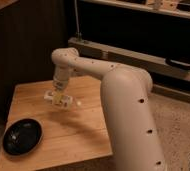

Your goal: Place the bottle in the ceramic bowl

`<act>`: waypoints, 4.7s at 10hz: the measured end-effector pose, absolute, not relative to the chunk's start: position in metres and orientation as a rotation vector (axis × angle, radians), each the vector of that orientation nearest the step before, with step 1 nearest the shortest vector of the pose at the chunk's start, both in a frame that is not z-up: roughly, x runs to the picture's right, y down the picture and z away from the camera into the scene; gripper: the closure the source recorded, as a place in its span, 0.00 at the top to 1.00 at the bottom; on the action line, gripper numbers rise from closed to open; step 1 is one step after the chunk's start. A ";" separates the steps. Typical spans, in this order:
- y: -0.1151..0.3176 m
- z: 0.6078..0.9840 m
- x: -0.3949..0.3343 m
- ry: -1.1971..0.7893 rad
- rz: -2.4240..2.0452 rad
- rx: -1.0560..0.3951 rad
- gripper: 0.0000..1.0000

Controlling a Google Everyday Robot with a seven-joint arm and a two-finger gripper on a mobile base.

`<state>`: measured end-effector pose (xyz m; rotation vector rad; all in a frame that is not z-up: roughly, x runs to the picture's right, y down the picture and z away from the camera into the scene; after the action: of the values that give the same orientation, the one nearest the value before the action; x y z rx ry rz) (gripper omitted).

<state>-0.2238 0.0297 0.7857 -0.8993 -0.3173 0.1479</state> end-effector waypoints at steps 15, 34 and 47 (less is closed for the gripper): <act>0.053 0.652 -0.338 -0.595 -0.055 -0.984 0.00; 0.163 0.622 -0.422 -0.754 -0.212 -1.019 0.00; 0.194 0.657 -0.415 -0.737 -0.218 -1.042 0.43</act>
<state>-0.4148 0.1939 0.6573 -1.0421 -0.7366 -0.2181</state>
